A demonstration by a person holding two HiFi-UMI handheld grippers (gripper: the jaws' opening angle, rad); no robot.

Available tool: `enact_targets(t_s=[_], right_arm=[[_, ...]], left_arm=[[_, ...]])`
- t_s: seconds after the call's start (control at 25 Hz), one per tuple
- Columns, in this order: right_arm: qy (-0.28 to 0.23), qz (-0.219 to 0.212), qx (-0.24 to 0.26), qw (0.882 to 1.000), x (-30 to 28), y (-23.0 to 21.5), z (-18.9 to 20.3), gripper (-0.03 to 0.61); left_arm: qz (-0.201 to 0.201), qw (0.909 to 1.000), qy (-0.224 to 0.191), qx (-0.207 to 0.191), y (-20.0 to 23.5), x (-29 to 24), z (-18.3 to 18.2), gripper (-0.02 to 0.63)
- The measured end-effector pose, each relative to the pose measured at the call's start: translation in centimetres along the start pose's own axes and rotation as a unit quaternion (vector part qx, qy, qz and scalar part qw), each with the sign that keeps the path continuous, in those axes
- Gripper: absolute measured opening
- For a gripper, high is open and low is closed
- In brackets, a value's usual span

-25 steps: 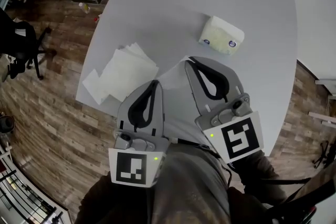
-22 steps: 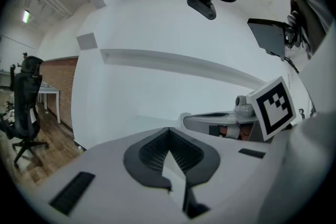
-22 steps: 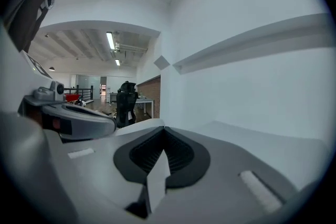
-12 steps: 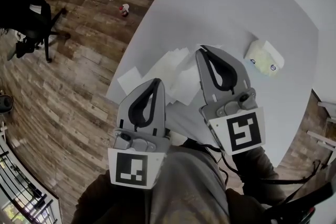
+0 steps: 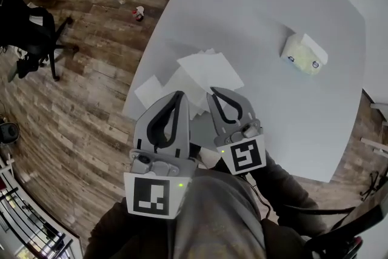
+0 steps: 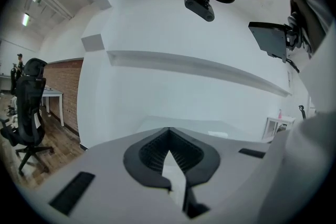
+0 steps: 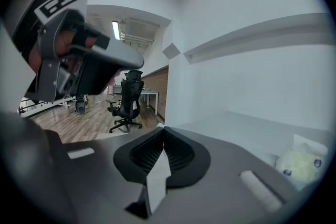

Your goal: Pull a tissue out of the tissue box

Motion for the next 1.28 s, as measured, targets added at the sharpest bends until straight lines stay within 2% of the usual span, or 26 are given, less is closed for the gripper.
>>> enact_targets(t_s=[0.16,0.24,0.36,0.48,0.64,0.8,1.04,1.16,1.28], right_arm=[[0.04,-0.041,-0.038,0.998,-1.0,2.6,3.9,0.032],[0.044,-0.06,-0.056,0.996,-1.0,3.9,4.6,0.084],[0.031,-0.075,-0.086,0.993,0.0,5.3,4.3,0.132],[0.0,-0.075,-0.11,0.991,2.8,6.4,3.5,0.132],[-0.044,-0.041,-0.127,0.99,9.6,5.8,1.3,0.13],[-0.097,-0.002,-0.131,0.987,19.0,4.5,-2.3,0.119],[-0.162,0.076,-0.147,0.973,32.7,4.6,-7.0,0.075],[-0.187,0.119,-0.147,0.964,37.1,4.4,-8.8,0.029],[-0.2,0.153,-0.12,0.96,39.1,4.3,-10.3,0.003]], left_arm=[[0.016,0.9998,0.0,-0.009,-1.0,0.5,0.1,-0.002],[0.026,0.9995,0.001,-0.016,-1.4,0.8,0.1,-0.002],[0.034,0.9992,-0.007,-0.02,-2.1,1.4,-0.1,-0.002],[0.035,0.999,-0.02,-0.022,-3.5,2.5,-0.4,-0.002],[0.033,0.9982,-0.042,-0.026,-7.2,5.0,-0.8,-0.002],[0.033,0.9962,-0.077,-0.024,-12.5,8.7,-1.8,-0.002],[0.089,0.9905,-0.104,-0.016,-22.4,14.7,-3.0,-0.002],[0.132,0.9852,-0.099,-0.047,-26.4,16.4,-3.5,-0.002],[0.162,0.9764,-0.116,-0.083,-28.6,16.9,-4.2,-0.002]])
Point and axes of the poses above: the fingertips, and each gripper's own axes: x backward along the fingers, y to its left, z out of its underside, the point moved 2 cm from there along x, backward along the fingers, and after that the axes turned 12 degrees about -z, right-handed, at the moved point
